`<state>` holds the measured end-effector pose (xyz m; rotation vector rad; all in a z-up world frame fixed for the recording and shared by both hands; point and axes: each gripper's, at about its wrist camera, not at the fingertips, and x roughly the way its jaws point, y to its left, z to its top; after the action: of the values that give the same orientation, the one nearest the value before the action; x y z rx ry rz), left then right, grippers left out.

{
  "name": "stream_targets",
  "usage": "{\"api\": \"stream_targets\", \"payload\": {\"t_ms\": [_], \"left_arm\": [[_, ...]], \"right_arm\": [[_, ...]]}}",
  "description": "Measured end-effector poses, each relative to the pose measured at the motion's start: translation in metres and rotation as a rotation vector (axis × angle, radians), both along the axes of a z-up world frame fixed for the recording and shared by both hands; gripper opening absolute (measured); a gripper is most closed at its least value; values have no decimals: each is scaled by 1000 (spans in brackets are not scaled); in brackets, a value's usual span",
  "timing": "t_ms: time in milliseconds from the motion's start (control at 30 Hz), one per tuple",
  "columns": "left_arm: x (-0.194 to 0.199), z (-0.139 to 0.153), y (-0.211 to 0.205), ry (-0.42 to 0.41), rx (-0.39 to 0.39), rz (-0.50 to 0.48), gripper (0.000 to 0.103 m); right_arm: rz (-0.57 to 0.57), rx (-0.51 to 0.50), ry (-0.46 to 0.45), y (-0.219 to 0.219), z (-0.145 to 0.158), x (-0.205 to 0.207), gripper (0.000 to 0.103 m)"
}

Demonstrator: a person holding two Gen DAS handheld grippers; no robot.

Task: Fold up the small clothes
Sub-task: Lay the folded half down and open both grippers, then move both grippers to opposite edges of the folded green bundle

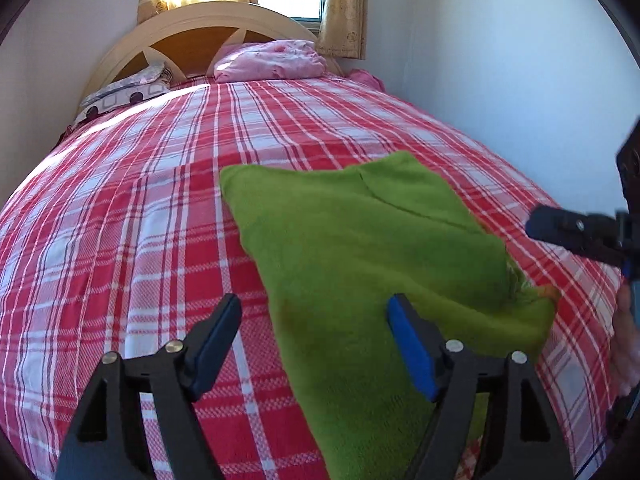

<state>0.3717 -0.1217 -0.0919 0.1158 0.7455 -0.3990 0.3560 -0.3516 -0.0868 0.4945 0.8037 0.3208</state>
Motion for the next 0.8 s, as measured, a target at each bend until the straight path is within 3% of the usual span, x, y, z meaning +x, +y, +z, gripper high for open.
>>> {"api": "stream_targets", "payload": {"t_ms": [100,200,267,300,367,467,533,667,733,800], "left_arm": [[-4,-11,-4,12,-15,-15,78],[-3,-14,-1,27,-45,-18,78],[-7,-12,4,21,-77,-29,79],[-8,-10,6,14,-94,-37,86],[-12,-10,6,-4,-103,-44,95],[-11,-19,-3,31,-65,-72,95],[-8,-27,-9,80,-38,-98,95],[-9,-31,-5,101,-50,-101,95],[-8,-33,-4,107,-59,-100,97],[-8,-35,-5,121,-67,-111,97]], "right_arm": [[27,-44,52,13,-14,18,16],[-6,-110,3,14,-2,4,10],[-59,-155,-59,3,16,-10,9],[-79,-167,-67,-3,20,-11,9],[-93,-152,-7,-15,11,-3,9],[-99,-222,88,-13,-20,14,9],[-82,-234,82,-9,-26,15,9],[-130,-290,11,-4,5,7,14],[-121,-319,-72,7,29,6,32],[-26,-281,-106,22,43,16,44]]}}
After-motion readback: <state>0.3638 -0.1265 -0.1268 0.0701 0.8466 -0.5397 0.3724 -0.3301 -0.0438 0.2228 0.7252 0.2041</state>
